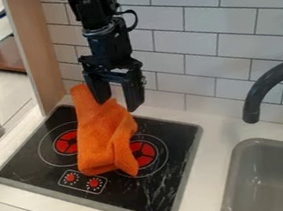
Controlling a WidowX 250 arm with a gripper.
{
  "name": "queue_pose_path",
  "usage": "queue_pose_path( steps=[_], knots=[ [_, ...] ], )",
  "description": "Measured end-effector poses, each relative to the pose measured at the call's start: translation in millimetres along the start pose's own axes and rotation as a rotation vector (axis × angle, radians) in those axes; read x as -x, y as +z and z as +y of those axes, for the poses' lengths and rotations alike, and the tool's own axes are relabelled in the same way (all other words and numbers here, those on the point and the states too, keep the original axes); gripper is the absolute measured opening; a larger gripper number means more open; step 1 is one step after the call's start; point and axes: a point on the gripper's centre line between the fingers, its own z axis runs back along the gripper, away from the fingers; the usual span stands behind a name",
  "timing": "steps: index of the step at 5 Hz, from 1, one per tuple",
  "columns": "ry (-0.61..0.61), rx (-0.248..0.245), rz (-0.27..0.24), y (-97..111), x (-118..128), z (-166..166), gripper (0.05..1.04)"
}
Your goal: Move the cloth from the top left to the bottom right of the cooker
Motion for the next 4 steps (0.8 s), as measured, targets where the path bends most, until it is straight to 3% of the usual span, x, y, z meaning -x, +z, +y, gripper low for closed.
queue_pose_path(
  steps=[2,4],
  knots=[
    [0.018,-0.005,0.051,-12.8,7.1,2.8,0.999],
    [0.103,-0.038,0.052,-13.5,20.1,29.0,0.999]
  ],
)
